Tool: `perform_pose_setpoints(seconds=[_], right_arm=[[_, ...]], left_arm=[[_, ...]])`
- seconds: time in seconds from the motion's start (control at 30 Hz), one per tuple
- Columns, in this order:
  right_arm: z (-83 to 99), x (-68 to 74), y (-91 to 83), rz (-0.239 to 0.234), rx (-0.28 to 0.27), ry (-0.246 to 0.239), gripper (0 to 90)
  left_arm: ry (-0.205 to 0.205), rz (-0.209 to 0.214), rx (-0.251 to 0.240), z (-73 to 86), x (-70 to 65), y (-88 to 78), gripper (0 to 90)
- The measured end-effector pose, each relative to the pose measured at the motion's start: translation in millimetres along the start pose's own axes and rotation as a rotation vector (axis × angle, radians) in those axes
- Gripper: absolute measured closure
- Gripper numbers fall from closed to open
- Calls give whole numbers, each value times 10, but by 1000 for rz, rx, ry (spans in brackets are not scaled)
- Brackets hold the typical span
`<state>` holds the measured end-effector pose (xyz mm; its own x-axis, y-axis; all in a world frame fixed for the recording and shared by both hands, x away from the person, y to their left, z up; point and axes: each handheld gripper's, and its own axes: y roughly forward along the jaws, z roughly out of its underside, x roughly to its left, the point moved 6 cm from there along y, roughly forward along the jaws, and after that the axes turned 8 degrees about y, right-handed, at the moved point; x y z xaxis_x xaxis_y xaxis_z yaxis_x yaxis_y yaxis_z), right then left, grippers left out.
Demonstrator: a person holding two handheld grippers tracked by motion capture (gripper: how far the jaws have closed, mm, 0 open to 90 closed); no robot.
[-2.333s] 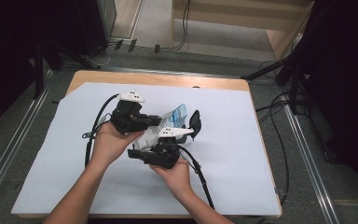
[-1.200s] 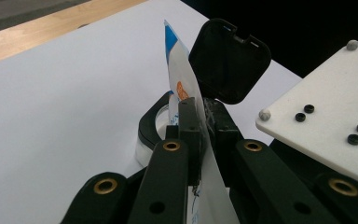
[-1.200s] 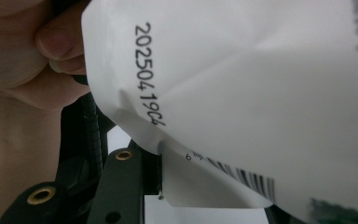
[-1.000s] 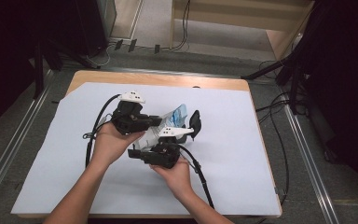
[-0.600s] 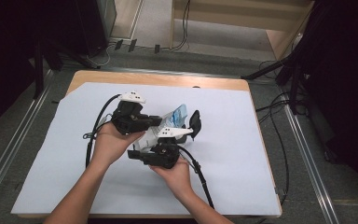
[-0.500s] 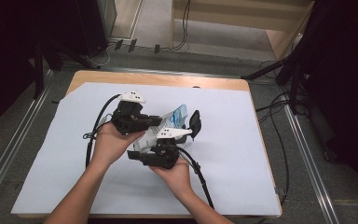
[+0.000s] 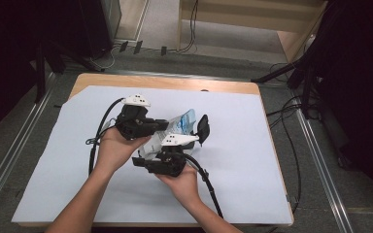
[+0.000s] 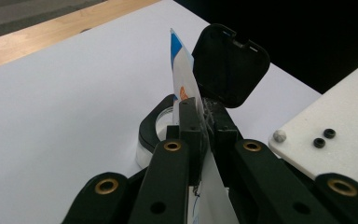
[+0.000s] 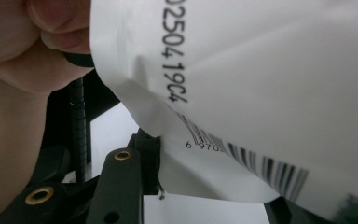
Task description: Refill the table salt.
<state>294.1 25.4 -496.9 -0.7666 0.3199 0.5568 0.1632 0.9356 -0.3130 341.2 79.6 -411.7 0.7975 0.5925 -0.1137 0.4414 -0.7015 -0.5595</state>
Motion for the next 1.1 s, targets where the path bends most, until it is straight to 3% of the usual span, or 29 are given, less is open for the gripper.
perform_pose_setpoints(seconds=[0.37,1.1], right_arm=[[-11,-4,0,-46,-7,36,624],[-5,-12,8,-27,1,18,602]], left_arm=[[6,2,-2,0,-5,5,866],[6,1,-3,0,-11,9,867]])
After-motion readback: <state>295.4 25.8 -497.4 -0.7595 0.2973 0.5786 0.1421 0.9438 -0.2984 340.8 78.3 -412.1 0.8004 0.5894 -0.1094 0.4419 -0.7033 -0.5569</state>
